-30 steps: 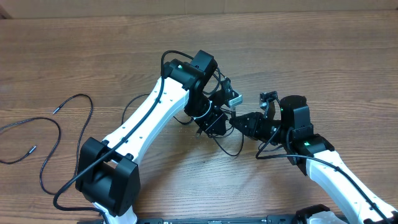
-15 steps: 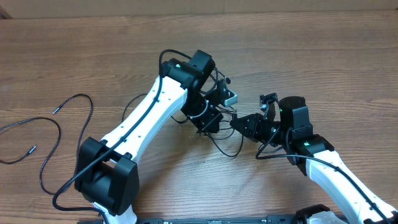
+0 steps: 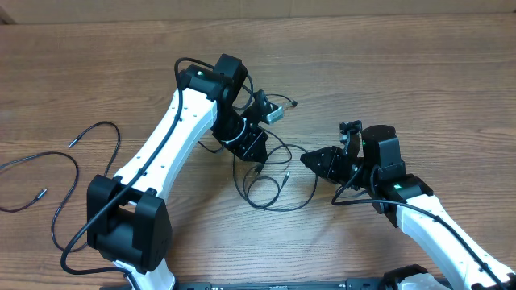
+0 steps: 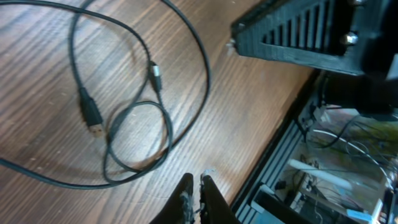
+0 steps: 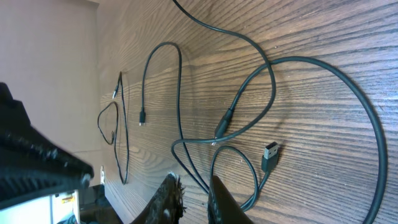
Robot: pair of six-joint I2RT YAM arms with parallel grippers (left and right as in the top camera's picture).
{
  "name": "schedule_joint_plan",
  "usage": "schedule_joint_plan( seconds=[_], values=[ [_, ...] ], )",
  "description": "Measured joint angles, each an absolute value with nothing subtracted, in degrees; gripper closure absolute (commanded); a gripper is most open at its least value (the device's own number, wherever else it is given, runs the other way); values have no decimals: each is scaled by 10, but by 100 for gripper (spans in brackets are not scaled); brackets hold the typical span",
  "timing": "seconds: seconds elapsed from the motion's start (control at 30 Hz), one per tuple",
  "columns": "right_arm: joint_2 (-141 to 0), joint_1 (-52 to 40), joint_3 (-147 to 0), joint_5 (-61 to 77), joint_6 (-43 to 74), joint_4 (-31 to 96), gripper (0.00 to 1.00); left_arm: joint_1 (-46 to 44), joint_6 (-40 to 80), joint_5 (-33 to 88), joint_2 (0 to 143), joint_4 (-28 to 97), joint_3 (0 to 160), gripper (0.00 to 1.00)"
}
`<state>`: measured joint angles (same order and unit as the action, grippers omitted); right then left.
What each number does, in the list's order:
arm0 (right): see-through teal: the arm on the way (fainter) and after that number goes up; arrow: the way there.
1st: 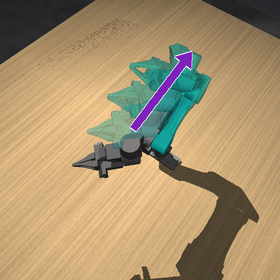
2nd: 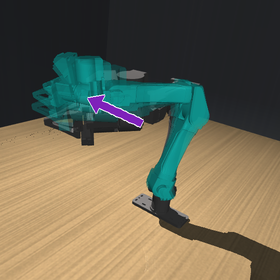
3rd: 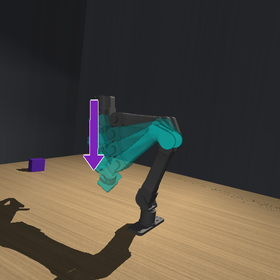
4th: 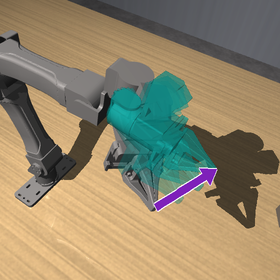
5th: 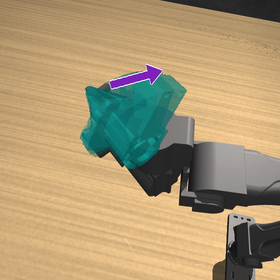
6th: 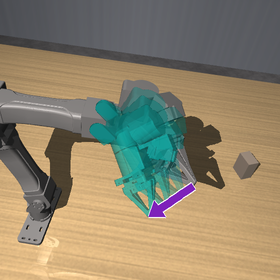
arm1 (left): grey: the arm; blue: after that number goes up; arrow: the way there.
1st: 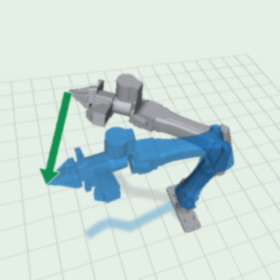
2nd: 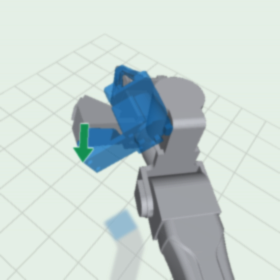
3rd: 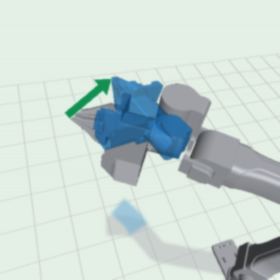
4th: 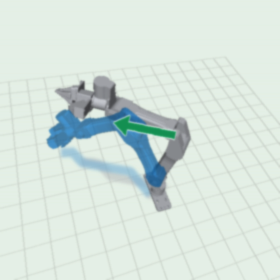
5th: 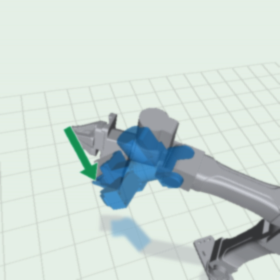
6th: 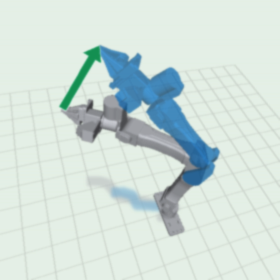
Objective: Untangle cables
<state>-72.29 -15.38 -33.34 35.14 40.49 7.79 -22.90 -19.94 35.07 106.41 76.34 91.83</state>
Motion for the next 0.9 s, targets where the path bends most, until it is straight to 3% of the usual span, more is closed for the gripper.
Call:
schedule_joint_plan(
  seconds=[0.33,0.43,0.57,0.9],
  values=[
    [-723,-154,-333,340,405,148,80,-229,-185,299,1064,747,894,85],
    [-723,-154,-333,333,405,167,72,-229,-168,288,1064,736,864,79],
    [-723,-154,-333,328,405,170,70,-233,-149,272,1064,735,830,78],
    [-723,-154,-333,326,405,171,69,-326,-106,182,1064,682,762,69]
  ],
)
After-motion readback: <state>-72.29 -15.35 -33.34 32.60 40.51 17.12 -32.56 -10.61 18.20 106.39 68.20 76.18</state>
